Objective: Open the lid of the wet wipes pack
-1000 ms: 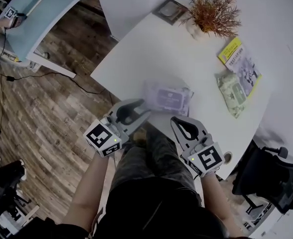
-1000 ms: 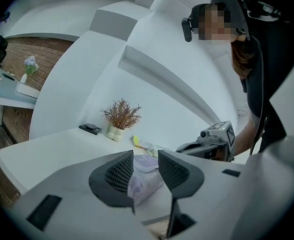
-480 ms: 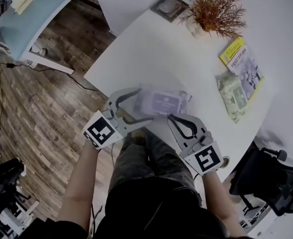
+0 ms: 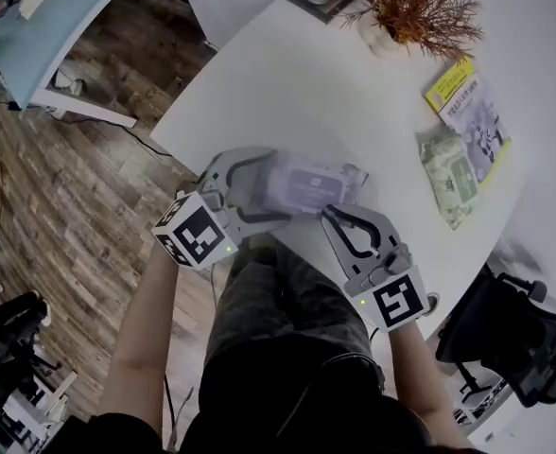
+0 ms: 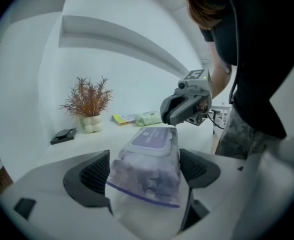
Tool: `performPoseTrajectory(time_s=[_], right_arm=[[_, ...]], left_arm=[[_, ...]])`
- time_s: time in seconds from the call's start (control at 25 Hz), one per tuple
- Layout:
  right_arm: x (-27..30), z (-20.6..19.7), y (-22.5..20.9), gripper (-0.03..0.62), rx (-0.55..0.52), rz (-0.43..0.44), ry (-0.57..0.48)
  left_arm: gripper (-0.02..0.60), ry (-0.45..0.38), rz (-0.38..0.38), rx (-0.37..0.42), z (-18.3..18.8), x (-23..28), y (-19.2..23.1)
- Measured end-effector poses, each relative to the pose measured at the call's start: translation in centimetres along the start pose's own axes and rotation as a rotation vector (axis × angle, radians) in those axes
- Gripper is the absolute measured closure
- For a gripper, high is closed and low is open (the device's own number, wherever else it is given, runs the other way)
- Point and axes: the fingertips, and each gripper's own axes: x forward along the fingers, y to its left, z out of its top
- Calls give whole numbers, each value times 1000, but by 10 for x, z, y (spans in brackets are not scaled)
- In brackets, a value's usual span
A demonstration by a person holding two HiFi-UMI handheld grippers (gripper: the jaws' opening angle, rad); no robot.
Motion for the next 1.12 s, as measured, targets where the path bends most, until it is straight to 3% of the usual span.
performPoseTrajectory(time_s=[0.04, 0.12, 0.32, 0.6, 0.8, 1.0, 1.12], right_arm=[[1, -1, 0, 564, -20, 7, 8], [1, -6, 3, 476, -100, 43, 61], [3, -17, 8, 471, -230, 85, 147], [14, -18, 16, 471, -308, 127, 148], [20, -19, 16, 471, -378, 111, 153], [24, -23, 19, 471, -509, 131, 177], [26, -24, 20, 468, -533, 147, 178]], left_arm=[[156, 13, -16, 22, -1, 2, -1], [154, 33, -44, 54, -2, 5, -2], [155, 44, -93, 52, -4, 12, -3], [156, 42, -91, 39, -5, 12, -3], [156, 25, -79, 25, -5, 12, -3], [156, 13, -76, 16, -5, 11, -3], [156, 14, -75, 19, -5, 11, -3]])
